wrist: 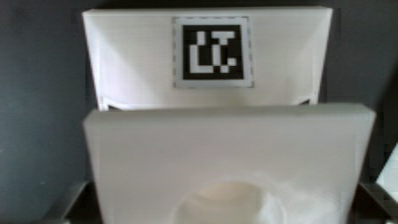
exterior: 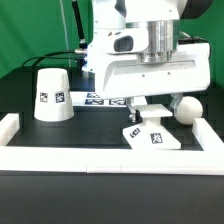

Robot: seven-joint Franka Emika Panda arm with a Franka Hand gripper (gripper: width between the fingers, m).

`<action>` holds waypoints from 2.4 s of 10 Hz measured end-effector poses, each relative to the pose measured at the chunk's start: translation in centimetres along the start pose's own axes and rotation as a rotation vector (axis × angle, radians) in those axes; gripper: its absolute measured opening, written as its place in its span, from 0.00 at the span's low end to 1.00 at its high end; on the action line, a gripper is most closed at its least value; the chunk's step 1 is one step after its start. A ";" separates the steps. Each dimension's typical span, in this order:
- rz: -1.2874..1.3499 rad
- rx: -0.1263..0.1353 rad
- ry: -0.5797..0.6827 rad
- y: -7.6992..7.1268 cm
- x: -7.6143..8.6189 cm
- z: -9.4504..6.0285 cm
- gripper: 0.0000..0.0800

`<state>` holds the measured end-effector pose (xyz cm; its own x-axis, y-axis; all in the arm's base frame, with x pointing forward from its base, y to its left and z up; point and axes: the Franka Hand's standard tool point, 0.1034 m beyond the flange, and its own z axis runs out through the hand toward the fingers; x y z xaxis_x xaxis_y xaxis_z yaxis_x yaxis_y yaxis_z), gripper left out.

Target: Assemble lamp

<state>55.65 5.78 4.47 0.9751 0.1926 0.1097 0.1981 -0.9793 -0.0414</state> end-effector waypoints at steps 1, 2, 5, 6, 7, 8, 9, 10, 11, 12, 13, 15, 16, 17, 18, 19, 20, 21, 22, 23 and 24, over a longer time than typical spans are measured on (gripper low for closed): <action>0.060 0.001 0.010 -0.5 0.8 0.2 0.67; 0.081 0.001 0.037 -1.1 2.3 0.3 0.67; 0.114 0.007 0.067 -2.1 5.0 0.6 0.67; 0.142 0.010 0.076 -2.7 5.8 0.6 0.67; 0.176 0.010 0.085 -3.0 6.5 0.8 0.67; 0.197 0.011 0.089 -3.0 6.7 0.8 0.67; 0.208 0.010 0.091 -3.1 6.7 0.8 0.67; 0.208 0.009 0.092 -3.1 6.8 0.9 0.67; 0.208 0.009 0.093 -3.1 6.8 0.9 0.67; 0.208 0.009 0.092 -3.1 6.8 0.8 0.67; 0.208 0.009 0.091 -3.1 6.8 0.8 0.67; 0.206 0.008 0.090 -3.1 6.8 0.8 0.67; 0.203 0.008 0.090 -3.1 6.8 0.8 0.77; 0.202 0.008 0.090 -3.1 6.8 0.8 0.84; 0.201 0.008 0.090 -3.1 6.8 0.8 0.87; 0.190 0.007 0.091 -3.0 6.7 0.7 0.87; 0.154 0.003 0.087 -2.9 6.0 0.2 0.87; 0.146 0.002 0.078 -3.0 4.9 -0.4 0.87; 0.134 0.000 0.068 -3.1 3.8 -0.9 0.87; 0.131 0.000 0.062 -3.3 2.8 -1.6 0.87; 0.127 0.001 0.056 -3.7 1.9 -2.1 0.87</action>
Offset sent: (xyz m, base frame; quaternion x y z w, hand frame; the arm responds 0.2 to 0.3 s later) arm 0.0335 0.0167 -0.0093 0.0006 -0.0028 0.0628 0.9980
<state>56.55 9.59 6.93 0.9852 0.0638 0.1590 0.0740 -0.9955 -0.0591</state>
